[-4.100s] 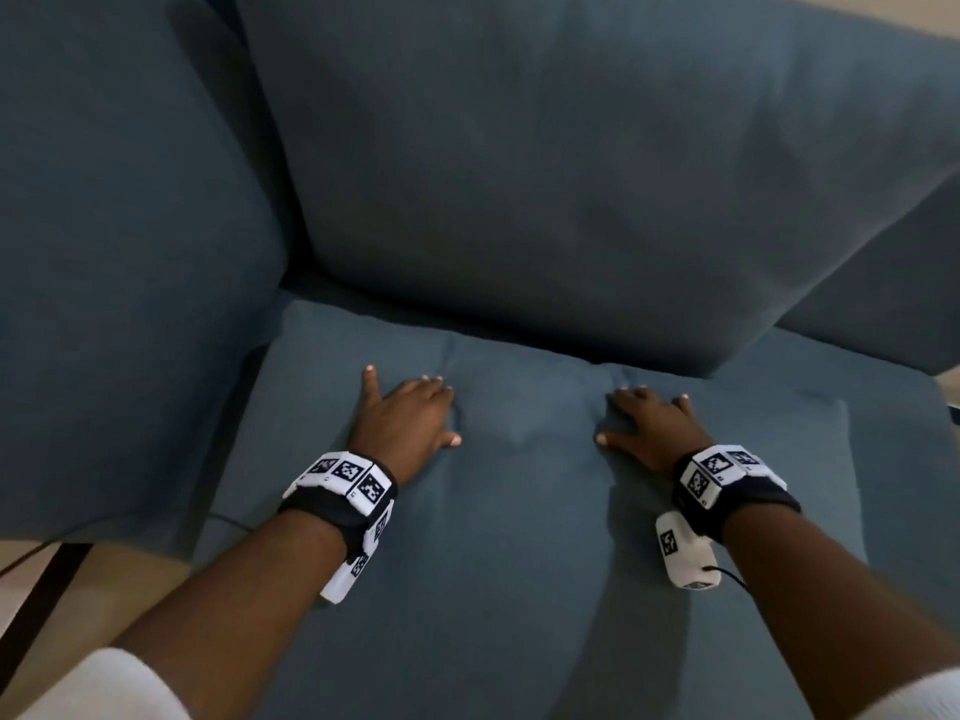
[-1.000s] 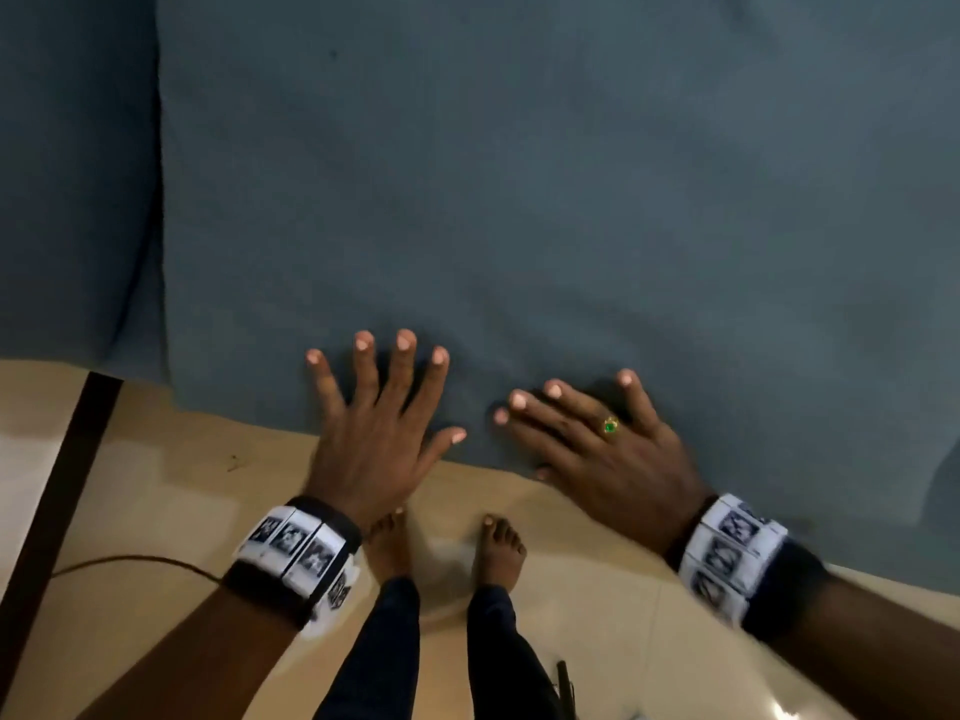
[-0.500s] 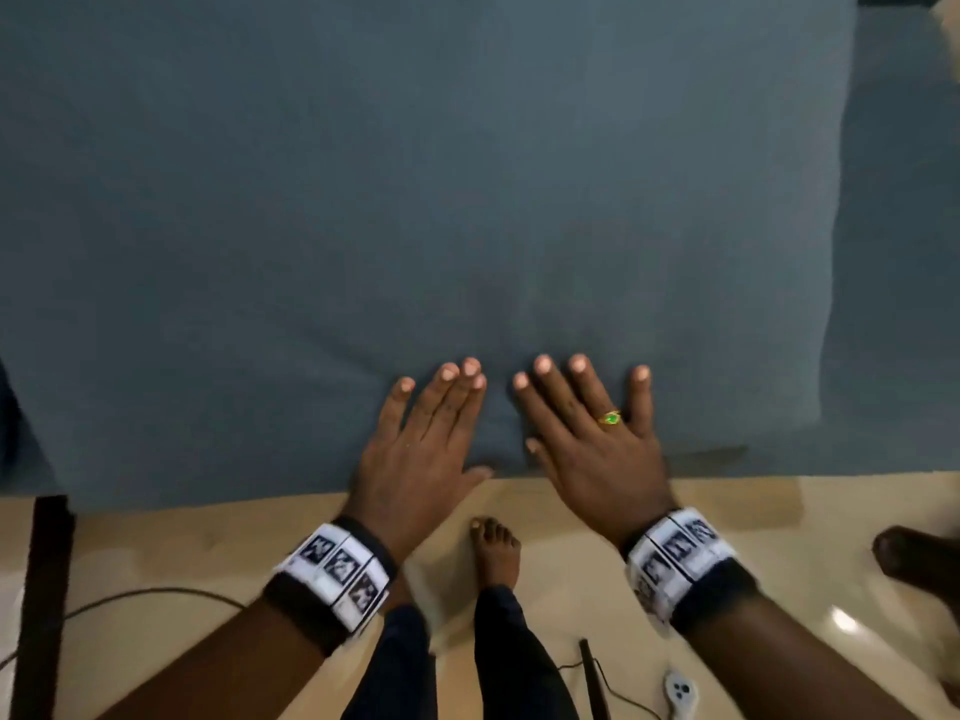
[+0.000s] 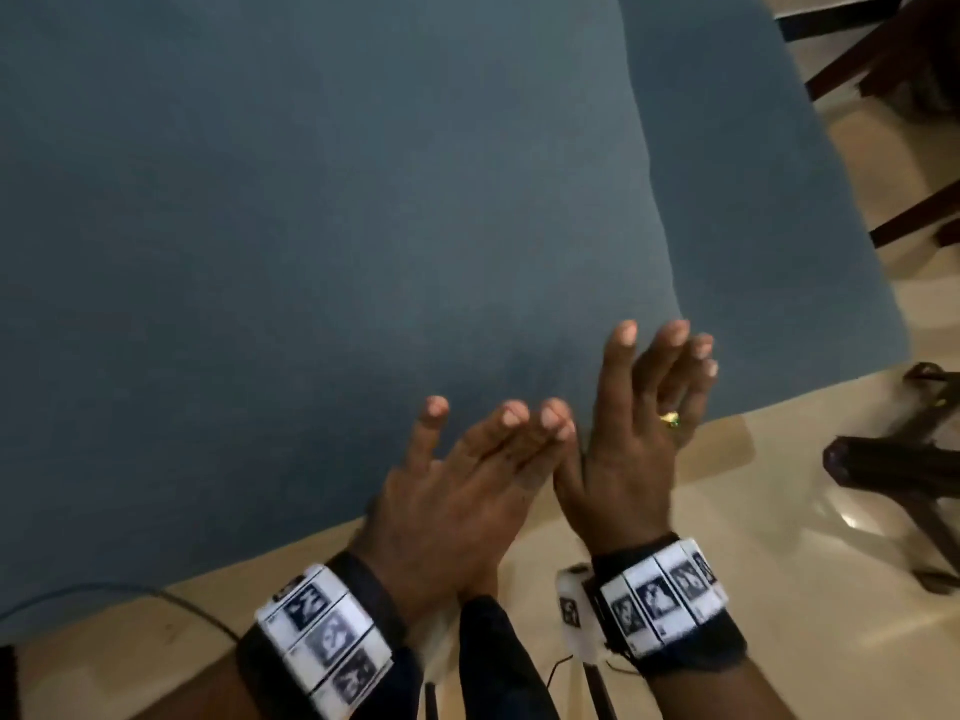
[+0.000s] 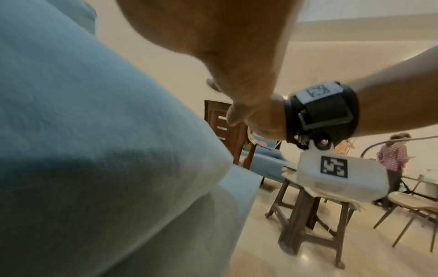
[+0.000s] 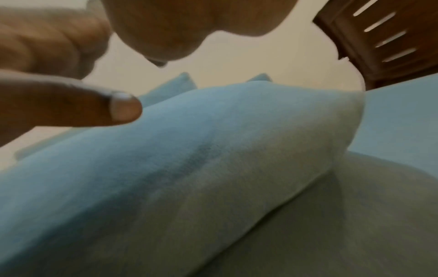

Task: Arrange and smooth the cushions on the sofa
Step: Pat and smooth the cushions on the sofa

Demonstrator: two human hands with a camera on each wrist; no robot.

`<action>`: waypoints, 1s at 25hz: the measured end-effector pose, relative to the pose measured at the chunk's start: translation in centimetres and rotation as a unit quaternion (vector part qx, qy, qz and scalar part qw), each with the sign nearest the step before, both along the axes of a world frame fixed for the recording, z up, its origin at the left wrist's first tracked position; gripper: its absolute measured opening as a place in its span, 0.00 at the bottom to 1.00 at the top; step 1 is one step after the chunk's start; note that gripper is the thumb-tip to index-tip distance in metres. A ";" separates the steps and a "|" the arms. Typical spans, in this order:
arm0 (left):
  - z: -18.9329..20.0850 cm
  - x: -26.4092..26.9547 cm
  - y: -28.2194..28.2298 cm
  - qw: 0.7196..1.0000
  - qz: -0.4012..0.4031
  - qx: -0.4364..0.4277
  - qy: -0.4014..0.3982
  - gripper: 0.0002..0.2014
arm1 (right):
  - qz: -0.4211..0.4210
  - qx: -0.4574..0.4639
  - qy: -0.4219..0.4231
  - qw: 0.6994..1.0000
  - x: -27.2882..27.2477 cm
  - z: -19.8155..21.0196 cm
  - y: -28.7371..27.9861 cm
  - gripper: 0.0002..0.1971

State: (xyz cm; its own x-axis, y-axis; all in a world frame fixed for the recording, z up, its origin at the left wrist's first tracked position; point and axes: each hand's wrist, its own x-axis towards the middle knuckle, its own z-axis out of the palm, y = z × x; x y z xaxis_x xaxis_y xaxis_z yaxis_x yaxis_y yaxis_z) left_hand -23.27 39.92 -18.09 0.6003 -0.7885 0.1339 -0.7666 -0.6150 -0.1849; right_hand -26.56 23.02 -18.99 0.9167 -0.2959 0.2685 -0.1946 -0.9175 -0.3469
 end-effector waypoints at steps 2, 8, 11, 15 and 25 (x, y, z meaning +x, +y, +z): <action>0.1 -0.5 -1.7 0.999 0.031 0.013 0.016 0.44 | 0.023 0.014 0.099 0.995 0.4 -0.3 -0.1 0.40; 0.9 -0.1 -6.6 0.998 0.044 -0.036 0.039 0.46 | -0.074 0.133 0.037 0.988 0.3 -0.2 -5.4 0.38; 0.4 0.6 -7.4 0.997 0.054 -0.003 0.051 0.47 | -0.068 0.099 0.151 0.981 -0.3 -0.5 -6.6 0.41; 0.2 0.2 -8.1 0.999 -0.004 -0.028 0.042 0.41 | -0.134 0.163 0.054 0.976 0.5 -0.7 -7.9 0.40; -0.4 0.4 -2.6 0.999 0.003 -0.034 -0.006 0.42 | -0.088 0.222 0.087 0.967 -0.8 -1.9 -2.4 0.49</action>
State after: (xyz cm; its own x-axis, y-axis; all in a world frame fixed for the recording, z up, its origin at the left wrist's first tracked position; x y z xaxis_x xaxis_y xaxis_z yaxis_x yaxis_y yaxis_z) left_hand -22.88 37.33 -18.51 0.6030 -0.7737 0.1945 -0.7608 -0.6310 -0.1517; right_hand -27.37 20.59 -20.92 0.8611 -0.5028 -0.0757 -0.4261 -0.6321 -0.6472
